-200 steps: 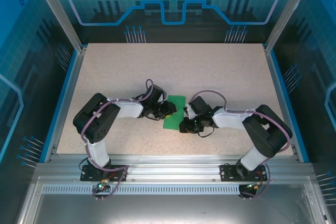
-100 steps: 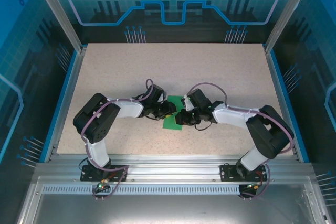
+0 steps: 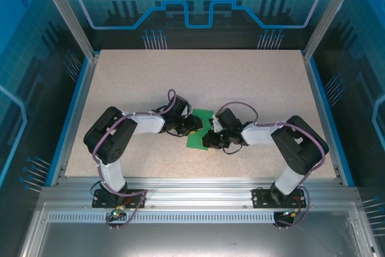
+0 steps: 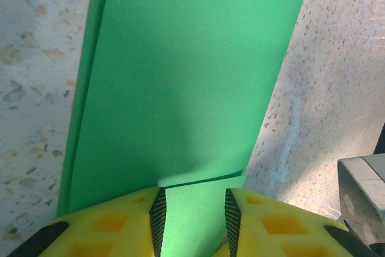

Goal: Fold a paper plane with a square sheet of paper (pick it up from the middle)
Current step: Fold the triangle a second time at the center of the table.

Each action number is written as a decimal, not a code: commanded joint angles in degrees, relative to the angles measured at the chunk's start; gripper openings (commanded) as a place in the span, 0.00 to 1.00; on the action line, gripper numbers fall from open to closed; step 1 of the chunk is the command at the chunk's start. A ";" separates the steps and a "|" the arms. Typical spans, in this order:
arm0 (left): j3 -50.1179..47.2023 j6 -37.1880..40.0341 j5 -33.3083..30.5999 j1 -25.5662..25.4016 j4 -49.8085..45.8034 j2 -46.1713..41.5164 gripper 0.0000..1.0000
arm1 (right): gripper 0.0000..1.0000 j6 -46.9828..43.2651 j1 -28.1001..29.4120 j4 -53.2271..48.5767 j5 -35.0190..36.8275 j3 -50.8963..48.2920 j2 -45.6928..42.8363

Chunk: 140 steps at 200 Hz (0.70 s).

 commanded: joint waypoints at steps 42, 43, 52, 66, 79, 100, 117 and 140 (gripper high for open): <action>-2.37 -2.90 2.51 -0.92 0.72 -7.70 0.35 | 0.15 1.47 -0.21 -2.36 1.92 -1.94 1.22; -2.39 -2.97 2.56 -0.93 0.67 -7.76 0.34 | 0.15 1.47 -0.21 -2.35 1.90 -1.93 1.28; -2.19 -3.35 3.15 -1.43 0.16 -7.77 0.34 | 0.15 1.47 -0.21 -2.09 1.90 -1.99 1.25; -2.20 -3.83 3.64 -2.12 -0.51 -7.11 0.33 | 0.15 1.65 -0.28 -2.00 1.97 -1.96 1.24; -3.04 -4.96 3.65 -2.53 0.56 -6.50 0.33 | 0.15 1.75 -0.24 -1.81 1.96 -2.01 1.07; -3.85 -6.36 3.59 -3.14 2.29 -5.18 0.33 | 0.15 1.82 -0.21 -1.78 2.05 -1.98 0.70; -3.99 -6.95 3.04 -3.72 2.59 -4.07 0.33 | 0.15 1.83 -0.22 -1.83 2.07 -1.96 0.51; -4.10 -8.18 3.08 -4.34 4.06 -2.53 0.33 | 0.15 1.84 -0.21 -1.81 2.05 -1.91 0.57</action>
